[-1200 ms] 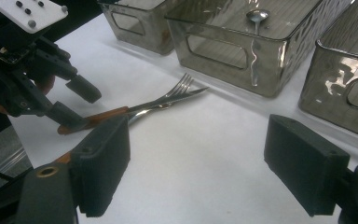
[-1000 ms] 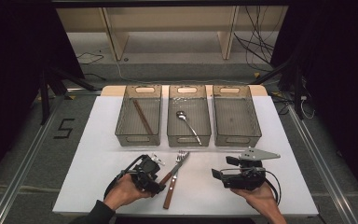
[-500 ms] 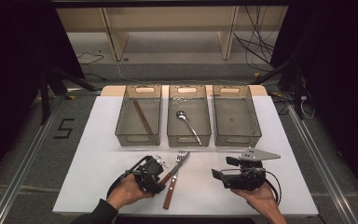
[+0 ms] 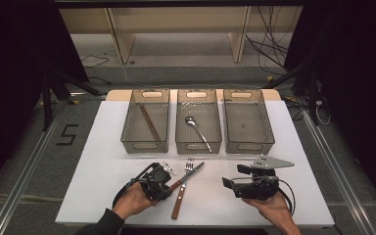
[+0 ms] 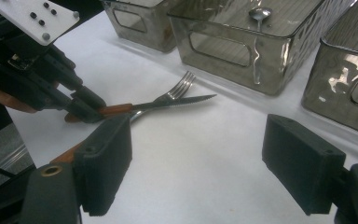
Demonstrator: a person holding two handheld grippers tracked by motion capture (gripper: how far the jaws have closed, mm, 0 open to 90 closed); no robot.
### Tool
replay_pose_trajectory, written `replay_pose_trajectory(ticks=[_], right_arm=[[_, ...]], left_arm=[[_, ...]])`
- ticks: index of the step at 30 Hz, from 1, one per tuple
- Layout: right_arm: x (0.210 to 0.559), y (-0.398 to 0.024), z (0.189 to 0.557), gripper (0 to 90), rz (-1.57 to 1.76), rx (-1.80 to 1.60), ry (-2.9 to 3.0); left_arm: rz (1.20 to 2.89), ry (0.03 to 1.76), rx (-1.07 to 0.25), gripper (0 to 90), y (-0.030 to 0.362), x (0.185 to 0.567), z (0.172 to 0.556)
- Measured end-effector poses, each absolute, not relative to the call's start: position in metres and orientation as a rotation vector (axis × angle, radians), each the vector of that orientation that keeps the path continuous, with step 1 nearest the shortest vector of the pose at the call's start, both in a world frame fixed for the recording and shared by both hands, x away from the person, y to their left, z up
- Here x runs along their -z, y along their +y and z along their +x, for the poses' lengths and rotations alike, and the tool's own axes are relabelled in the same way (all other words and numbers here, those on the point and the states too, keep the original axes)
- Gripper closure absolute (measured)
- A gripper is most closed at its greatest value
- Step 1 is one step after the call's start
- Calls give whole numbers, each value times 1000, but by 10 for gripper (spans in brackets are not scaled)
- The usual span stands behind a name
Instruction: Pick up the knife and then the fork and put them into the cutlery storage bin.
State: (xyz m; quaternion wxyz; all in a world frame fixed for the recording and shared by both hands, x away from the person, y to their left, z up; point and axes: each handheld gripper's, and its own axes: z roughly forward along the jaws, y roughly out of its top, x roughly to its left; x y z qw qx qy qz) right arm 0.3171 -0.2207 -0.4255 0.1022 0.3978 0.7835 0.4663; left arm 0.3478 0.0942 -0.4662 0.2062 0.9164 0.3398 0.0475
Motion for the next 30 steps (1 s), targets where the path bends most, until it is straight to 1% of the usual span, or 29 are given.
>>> replay_pose_trajectory(ticks=[9,15,30], right_arm=[[425,-220,316,249,1159,-1393,2306],[421,-217,313,248,1119,-1411,2300],[417,-195,300,242,930,-1393,2334]], left_arm=[[2514,927,-131,756,98,459,350],[2491,903,-86,756,99,452,351],[2514,787,-36,756,79,439,348]])
